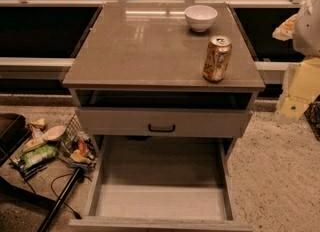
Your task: Place orange can into middle drawer
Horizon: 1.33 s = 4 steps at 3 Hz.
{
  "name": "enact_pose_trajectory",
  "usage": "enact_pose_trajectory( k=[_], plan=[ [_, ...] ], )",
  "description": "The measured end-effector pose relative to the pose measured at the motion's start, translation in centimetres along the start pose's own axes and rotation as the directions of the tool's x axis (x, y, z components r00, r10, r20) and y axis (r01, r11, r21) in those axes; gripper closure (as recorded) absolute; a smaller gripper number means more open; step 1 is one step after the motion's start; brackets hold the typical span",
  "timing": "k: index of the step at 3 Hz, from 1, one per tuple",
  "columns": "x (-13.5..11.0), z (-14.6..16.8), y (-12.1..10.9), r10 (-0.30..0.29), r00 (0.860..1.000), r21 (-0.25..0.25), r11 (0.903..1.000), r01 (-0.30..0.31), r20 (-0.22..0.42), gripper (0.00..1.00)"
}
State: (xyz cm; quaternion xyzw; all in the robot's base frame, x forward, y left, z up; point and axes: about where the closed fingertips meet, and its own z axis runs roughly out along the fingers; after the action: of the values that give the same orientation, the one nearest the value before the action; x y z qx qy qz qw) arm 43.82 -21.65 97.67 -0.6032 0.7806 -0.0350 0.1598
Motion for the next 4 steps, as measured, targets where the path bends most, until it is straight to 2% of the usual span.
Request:
enact_pose_trajectory(
  k=[1, 2, 3, 4],
  plan=[
    [0.0, 0.0, 0.0, 0.000, 1.000, 0.000, 1.0000, 0.000, 0.000, 0.00],
    [-0.2, 0.9, -1.1, 0.038, 0.998, 0.031, 0.9987, -0.040, 0.059, 0.00],
    [-0.2, 2.6, -4.6, 0.107, 0.970, 0.072, 0.9894, -0.126, 0.219, 0.00],
    [-3.6, 5.0, -10.8, 0.137, 0.871, 0.084, 0.9764, -0.199, 0.471, 0.00]
  ],
)
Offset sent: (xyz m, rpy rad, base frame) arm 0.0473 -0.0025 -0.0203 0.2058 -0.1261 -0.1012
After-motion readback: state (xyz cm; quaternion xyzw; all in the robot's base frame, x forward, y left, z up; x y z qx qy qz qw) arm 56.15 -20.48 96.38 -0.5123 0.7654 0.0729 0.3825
